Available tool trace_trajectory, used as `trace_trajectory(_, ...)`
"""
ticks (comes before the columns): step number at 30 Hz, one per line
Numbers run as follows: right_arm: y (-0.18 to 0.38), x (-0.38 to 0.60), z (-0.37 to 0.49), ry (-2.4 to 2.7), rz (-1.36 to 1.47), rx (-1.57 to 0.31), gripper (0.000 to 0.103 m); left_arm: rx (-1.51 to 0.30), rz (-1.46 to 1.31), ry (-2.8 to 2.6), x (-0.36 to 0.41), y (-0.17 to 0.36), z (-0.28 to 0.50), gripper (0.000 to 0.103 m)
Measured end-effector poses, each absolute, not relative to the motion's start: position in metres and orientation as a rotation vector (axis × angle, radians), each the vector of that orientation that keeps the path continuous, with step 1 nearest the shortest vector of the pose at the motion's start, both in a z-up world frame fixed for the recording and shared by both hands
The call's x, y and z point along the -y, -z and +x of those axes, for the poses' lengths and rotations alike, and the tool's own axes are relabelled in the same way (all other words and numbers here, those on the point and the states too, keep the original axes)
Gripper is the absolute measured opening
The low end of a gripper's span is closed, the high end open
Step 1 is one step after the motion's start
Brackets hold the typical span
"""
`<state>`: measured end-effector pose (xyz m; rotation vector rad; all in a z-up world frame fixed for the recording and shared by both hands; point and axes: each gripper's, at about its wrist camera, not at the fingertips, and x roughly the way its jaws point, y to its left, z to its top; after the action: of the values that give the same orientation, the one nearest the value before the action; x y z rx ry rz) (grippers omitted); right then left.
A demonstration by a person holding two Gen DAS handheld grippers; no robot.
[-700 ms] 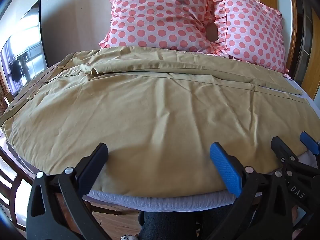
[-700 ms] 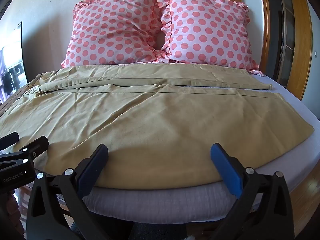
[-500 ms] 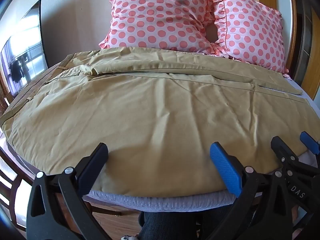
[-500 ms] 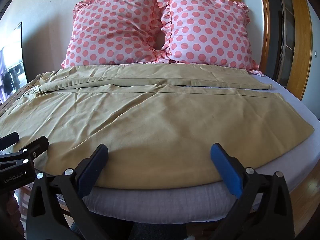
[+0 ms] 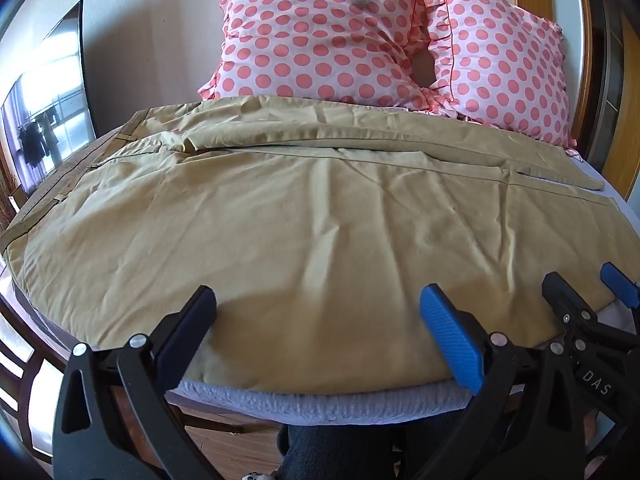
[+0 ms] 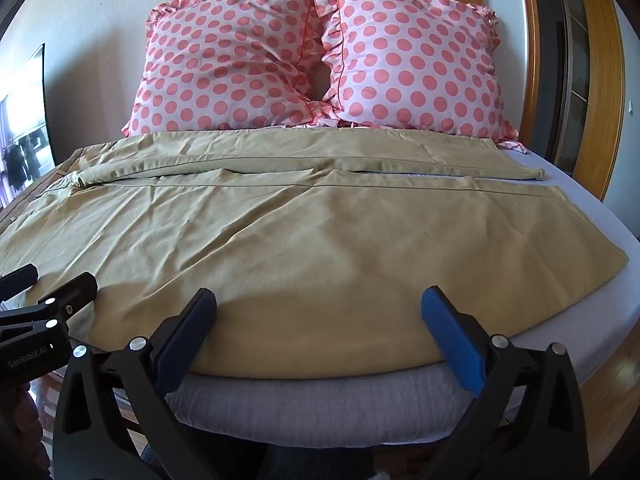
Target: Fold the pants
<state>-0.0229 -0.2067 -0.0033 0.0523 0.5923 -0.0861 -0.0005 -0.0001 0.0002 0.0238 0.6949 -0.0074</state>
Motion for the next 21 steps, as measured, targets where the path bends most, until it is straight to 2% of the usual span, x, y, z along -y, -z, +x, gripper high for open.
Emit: trace_trajectory(21,0.0031,0.2065,-0.0239,0.086,0.052,-0.589,0.102,-0.684,0.025,0.007,0.0028,-0.0073,-0.0034,0.101)
